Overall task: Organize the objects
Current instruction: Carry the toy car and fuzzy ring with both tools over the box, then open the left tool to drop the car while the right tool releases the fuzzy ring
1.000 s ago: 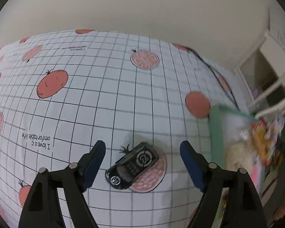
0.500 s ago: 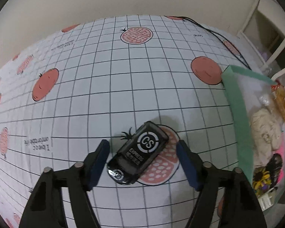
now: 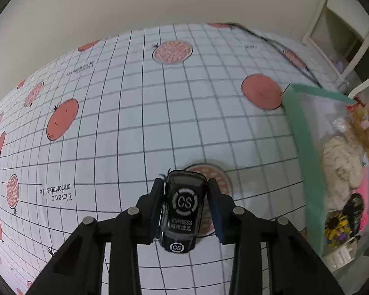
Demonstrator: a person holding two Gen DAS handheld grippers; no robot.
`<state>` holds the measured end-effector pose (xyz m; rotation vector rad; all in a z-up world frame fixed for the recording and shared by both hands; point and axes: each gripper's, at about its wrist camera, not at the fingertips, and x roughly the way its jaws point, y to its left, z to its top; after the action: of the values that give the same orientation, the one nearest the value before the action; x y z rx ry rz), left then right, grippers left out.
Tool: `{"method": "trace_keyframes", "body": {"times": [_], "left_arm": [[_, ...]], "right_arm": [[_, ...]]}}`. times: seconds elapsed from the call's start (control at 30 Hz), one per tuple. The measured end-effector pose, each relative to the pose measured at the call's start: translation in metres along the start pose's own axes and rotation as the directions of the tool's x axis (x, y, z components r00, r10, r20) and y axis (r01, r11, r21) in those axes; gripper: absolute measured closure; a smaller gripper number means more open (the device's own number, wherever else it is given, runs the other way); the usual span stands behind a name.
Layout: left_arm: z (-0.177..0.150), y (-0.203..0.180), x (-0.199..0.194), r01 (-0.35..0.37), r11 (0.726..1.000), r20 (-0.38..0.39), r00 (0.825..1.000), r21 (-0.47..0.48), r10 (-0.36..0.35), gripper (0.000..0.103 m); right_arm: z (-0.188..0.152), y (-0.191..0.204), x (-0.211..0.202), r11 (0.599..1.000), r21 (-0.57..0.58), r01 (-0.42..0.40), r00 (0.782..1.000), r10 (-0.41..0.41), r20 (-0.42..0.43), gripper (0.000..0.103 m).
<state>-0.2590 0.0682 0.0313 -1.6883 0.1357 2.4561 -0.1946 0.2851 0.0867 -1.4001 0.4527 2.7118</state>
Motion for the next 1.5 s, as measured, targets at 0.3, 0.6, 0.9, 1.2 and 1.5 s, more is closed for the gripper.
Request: {"method": "trace_keyframes", "body": {"times": [0.3,0.6,0.9,1.2,1.5], "left_arm": [[0.02,-0.029,-0.047,0.139,0.99,0.13,0.982,0.018,-0.141,0.067],[0.024,-0.073,-0.081,0.315,0.947,0.211,0.923,0.068,-0.322,0.067],[0.016,-0.121,-0.059,0.35,0.93,0.174,0.915,0.112,-0.365,0.067],[0.006,-0.131,-0.025,0.373,0.926,0.1,0.921,0.051,-0.376,0.067],[0.003,-0.132,-0.01,0.347,0.937,0.065,0.935,0.037,-0.348,0.067]], "right_arm": [[0.0,-0.002,-0.004,1.0,-0.004,-0.007,1.0,0.007,0.004,0.094],[0.002,-0.008,-0.014,1.0,0.012,-0.028,0.999,0.027,0.045,0.094],[0.006,-0.02,-0.021,0.998,0.044,-0.05,0.994,0.046,0.095,0.094],[0.002,-0.011,-0.007,0.996,0.02,-0.083,0.994,0.081,0.068,0.093],[-0.006,-0.016,0.015,0.998,0.038,-0.049,0.999,0.049,0.0,0.093]]}}
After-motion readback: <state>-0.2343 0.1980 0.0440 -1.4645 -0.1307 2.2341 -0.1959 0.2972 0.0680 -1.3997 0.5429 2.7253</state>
